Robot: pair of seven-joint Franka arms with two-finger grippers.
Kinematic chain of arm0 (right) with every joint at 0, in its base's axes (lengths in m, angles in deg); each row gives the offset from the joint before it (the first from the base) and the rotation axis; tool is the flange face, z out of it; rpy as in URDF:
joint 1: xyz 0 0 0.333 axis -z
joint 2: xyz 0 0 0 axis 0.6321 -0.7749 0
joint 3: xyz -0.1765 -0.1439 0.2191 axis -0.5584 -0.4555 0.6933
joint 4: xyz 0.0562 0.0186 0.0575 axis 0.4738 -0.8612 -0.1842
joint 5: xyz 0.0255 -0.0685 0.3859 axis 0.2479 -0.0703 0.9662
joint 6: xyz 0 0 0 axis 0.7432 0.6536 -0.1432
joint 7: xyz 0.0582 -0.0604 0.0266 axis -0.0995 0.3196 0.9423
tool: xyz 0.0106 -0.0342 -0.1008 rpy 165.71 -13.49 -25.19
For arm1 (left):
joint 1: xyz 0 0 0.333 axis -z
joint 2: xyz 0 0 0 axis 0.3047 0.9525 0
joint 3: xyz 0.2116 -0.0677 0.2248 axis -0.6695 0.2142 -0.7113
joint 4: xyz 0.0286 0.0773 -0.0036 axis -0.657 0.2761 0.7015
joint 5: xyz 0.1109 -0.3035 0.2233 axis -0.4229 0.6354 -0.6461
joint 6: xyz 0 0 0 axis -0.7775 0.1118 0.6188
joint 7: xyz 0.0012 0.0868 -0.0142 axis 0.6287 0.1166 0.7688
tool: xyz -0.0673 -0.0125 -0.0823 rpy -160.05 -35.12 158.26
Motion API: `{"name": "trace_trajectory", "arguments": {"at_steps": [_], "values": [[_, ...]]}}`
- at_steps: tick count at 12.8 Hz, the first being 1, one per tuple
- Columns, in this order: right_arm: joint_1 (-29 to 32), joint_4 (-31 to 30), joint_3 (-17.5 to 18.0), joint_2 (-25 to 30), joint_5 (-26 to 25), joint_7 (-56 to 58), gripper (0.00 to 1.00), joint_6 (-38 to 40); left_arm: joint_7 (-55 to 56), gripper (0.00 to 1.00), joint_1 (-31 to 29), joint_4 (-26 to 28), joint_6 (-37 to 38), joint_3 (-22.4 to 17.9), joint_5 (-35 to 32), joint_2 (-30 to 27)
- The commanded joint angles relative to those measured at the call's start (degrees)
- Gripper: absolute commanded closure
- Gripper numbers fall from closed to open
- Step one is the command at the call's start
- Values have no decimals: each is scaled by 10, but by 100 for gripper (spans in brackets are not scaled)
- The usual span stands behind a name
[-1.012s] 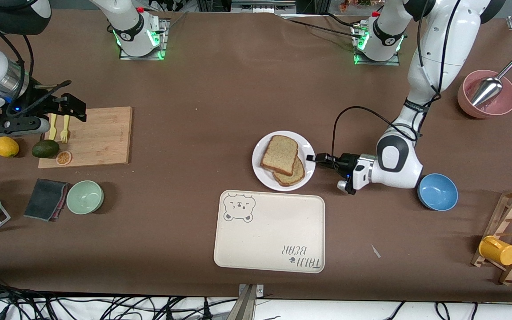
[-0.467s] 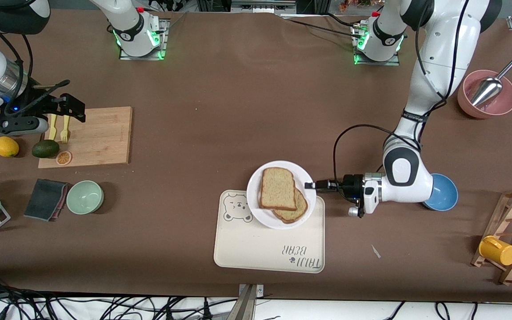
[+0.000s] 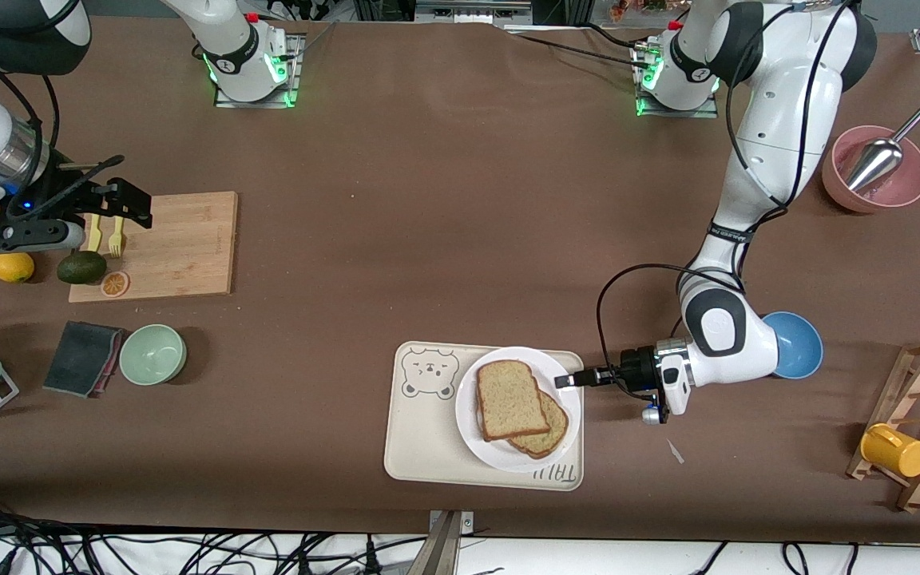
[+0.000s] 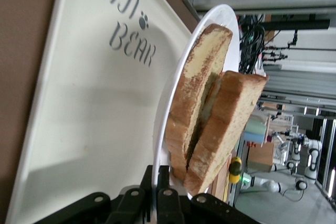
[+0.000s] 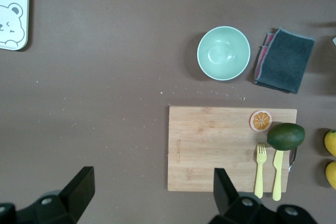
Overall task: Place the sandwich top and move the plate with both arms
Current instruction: 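Slide the plate with the left gripper onto the bear tray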
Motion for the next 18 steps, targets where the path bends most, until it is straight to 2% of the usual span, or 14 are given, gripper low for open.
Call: {"name": "trace_trajectory", "arguments": {"at_steps": [1, 3, 6, 14, 15, 16, 17, 18], "values": [[8, 5, 5, -3, -7, 7, 0, -4, 19, 100, 3, -29, -42, -1, 30, 12], [8, 5, 5, -3, -7, 7, 0, -4, 42, 100, 13, -47, -67, -1, 55, 22], [8, 5, 5, -4, -6, 7, 0, -4, 49, 100, 24, -96, -91, -1, 55, 59], [11, 5, 4, -4, -6, 8, 0, -1, 40, 100, 62, -78, -64, 4, 54, 65], [11, 5, 4, -4, -6, 8, 0, -1, 44, 84, 64, -78, -64, 4, 54, 65], [11, 5, 4, -4, -6, 8, 0, -2, 41, 21, 65, -79, -64, 4, 52, 65], [11, 5, 4, -4, -6, 8, 0, -2, 40, 0, 66, -78, -64, 1, 45, 60], [11, 5, 4, -4, -6, 8, 0, -1, 47, 0, 67, -77, -63, 1, 18, 48]]}}
